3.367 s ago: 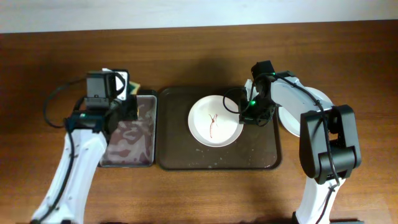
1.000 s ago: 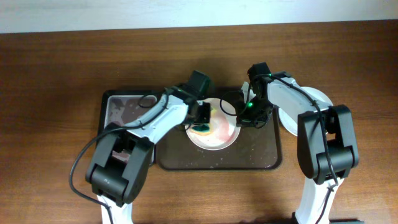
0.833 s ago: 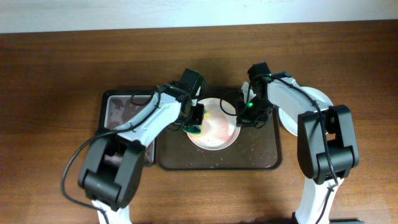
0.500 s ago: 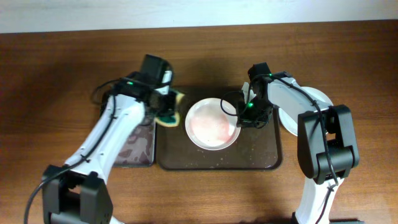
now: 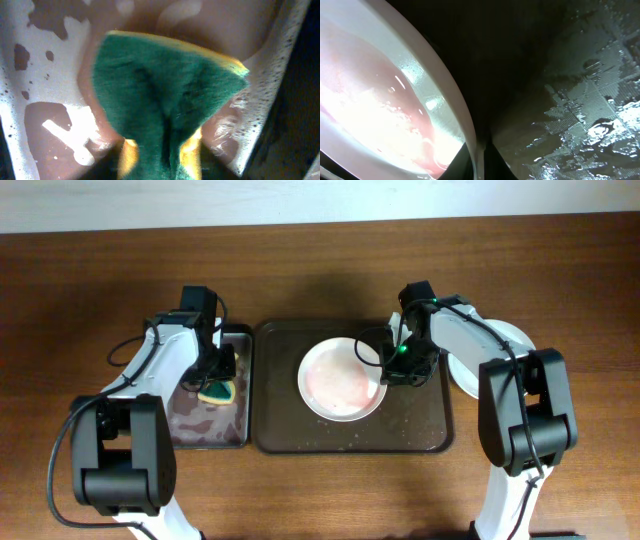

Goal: Clean dirty plates on tray and stack at the side
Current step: 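Return the sponge to the metal tray with the left gripper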

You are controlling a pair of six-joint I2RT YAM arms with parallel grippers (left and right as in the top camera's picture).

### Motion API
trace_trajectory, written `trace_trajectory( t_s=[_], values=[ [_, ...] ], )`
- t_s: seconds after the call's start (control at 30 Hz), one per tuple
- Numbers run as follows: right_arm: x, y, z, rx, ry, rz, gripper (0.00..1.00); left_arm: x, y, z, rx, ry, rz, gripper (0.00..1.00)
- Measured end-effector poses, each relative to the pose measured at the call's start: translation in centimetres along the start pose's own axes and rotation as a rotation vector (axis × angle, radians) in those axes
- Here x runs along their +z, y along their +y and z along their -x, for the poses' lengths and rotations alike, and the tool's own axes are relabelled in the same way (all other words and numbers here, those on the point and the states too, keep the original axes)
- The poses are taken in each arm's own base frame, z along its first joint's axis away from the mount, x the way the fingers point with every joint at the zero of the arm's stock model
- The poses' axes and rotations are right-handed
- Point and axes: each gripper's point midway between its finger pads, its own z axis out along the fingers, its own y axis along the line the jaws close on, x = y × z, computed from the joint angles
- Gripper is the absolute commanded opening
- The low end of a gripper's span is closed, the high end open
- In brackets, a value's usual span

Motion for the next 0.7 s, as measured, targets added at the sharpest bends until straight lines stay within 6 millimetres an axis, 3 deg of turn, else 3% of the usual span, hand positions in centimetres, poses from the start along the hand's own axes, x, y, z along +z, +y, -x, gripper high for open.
trace_trajectory(
  t_s=[0.17, 0.23, 0.3, 0.53, 0.6, 0.63, 0.67, 0.7],
  values=[
    [0.0, 0.0, 0.0, 0.000, 0.001, -0.001, 0.10, -0.2, 0.5, -3.1, 0.006, 0.127, 0.019, 0.79],
    [0.0, 0.0, 0.0, 0.001, 0.001, -0.001, 0.10, -0.2, 0.6, -3.8, 0.007, 0.154, 0.023, 0.72],
    [0.0, 0.0, 0.0, 0.001, 0.002, -0.001, 0.09, -0.2, 0.6, -3.9, 0.010, 0.158, 0.023, 0.53],
    [0.0, 0.0, -0.1, 0.001, 0.003, -0.001, 0.09, 0.8, 0.6, -4.1, 0.011, 0.156, 0.023, 0.65],
    [0.0, 0.0, -0.1, 0.001, 0.003, -0.001, 0.09, 1.6, 0.6, -4.5, 0.011, 0.164, 0.024, 0.54],
    [0.0, 0.0, -0.1, 0.001, 0.004, -0.001, 0.09, 2.0, 0.5, -4.7, 0.014, 0.178, 0.018, 0.34],
    [0.0, 0.0, -0.1, 0.002, 0.004, -0.001, 0.09, 2.1, 0.4, -4.6, 0.015, 0.175, 0.015, 0.07],
    [0.0, 0.0, -0.1, 0.002, 0.005, -0.001, 0.09, 2.1, 0.4, -4.6, 0.014, 0.172, 0.011, 0.00]
  ],
)
